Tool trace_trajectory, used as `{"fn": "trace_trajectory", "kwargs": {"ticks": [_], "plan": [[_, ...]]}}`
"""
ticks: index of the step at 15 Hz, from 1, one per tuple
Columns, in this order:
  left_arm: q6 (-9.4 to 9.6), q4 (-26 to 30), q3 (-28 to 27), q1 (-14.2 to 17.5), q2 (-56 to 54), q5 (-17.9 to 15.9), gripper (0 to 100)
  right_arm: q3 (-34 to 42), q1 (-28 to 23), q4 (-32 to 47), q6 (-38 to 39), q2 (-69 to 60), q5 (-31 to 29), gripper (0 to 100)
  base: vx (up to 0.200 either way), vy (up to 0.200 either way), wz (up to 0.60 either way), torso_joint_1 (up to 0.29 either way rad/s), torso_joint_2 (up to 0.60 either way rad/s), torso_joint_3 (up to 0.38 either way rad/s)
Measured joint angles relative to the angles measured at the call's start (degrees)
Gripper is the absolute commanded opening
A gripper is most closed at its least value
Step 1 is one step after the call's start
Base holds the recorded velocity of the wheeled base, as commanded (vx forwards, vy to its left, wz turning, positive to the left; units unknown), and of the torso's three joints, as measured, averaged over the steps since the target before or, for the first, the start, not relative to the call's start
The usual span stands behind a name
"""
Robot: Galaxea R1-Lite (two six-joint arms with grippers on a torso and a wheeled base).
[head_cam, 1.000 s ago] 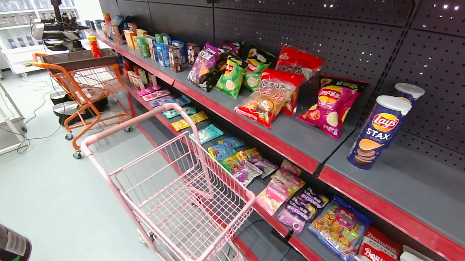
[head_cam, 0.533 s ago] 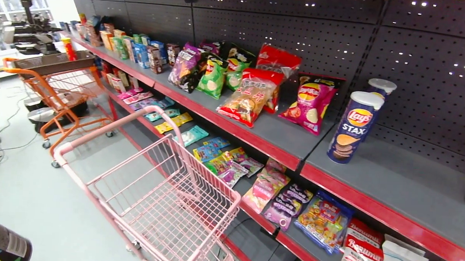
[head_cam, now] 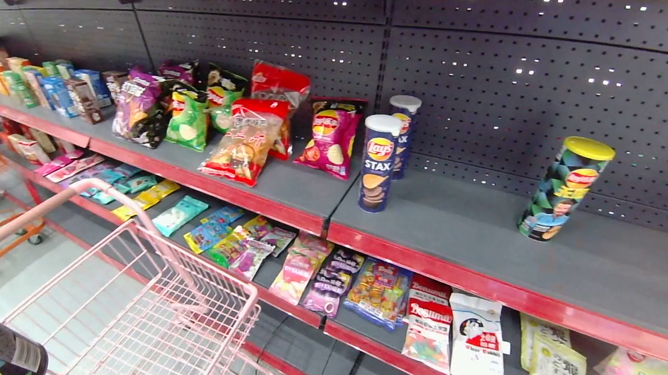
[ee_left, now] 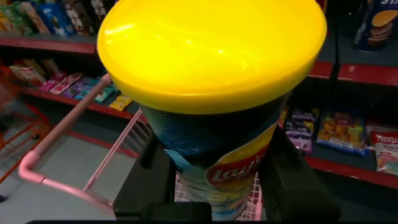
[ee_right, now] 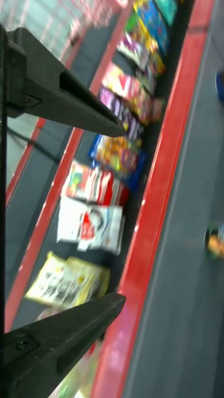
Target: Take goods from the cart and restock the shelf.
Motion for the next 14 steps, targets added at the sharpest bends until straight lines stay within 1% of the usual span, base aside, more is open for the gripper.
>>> {"fn": "trace_trajectory", "kwargs": {"ticks": [1, 2, 4, 6, 7, 8, 9, 14], "plan": [[0.02, 0.0, 0.0, -0.02, 0.0, -0.22, 0, 0.0, 0.0, -0.02, 0.0, 0.0, -0.02, 100, 0.0, 0.0, -0.6, 0.002, 0.0, 0.002], [0.02, 0.0, 0.0, -0.07, 0.0, -1.41, 0, 0.0, 0.0, -0.07, 0.0, 0.0, -0.02, 100, 0.0, 0.0, -0.6, 0.007, 0.0, 0.002], [-0.02, 0.09, 0.0, -0.1, 0.0, -2.44, 0, 0.0, 0.0, -0.05, 0.0, 0.0, -0.02, 100, 0.0, 0.0, -0.6, -0.002, 0.0, 0.009], [-0.02, 1.04, -0.04, -0.11, 0.06, -2.51, 0, 0.0, 0.0, -0.05, 0.0, 0.0, -0.02, 100, 0.0, 0.0, 0.0, 0.0, 0.0, 0.0], [0.24, 2.38, -0.15, -0.1, 0.11, -2.11, 0, 0.0, 0.0, -0.02, 0.0, 0.0, 0.0, 100, 0.0, 0.0, 0.0, 0.0, 0.0, 0.0], [1.04, 4.44, -0.15, -0.07, 0.09, -2.02, 0, 0.0, 0.0, -0.02, 0.0, 0.0, -0.02, 100, 0.0, 0.0, 0.0, 0.0, 0.0, 0.0], [1.61, 4.55, -0.33, -0.07, 0.04, -2.05, 0, 0.0, -0.01, -0.02, 0.02, -0.01, -0.05, 100, 0.0, 0.0, 0.0, 0.0, 0.0, 0.0], [1.72, 4.62, -0.37, 0.0, -0.18, -2.18, 0, 0.0, 0.05, -0.05, -0.05, 0.0, -0.05, 100, 0.0, 0.0, 0.0, 0.0, 0.0, 0.0]]}}
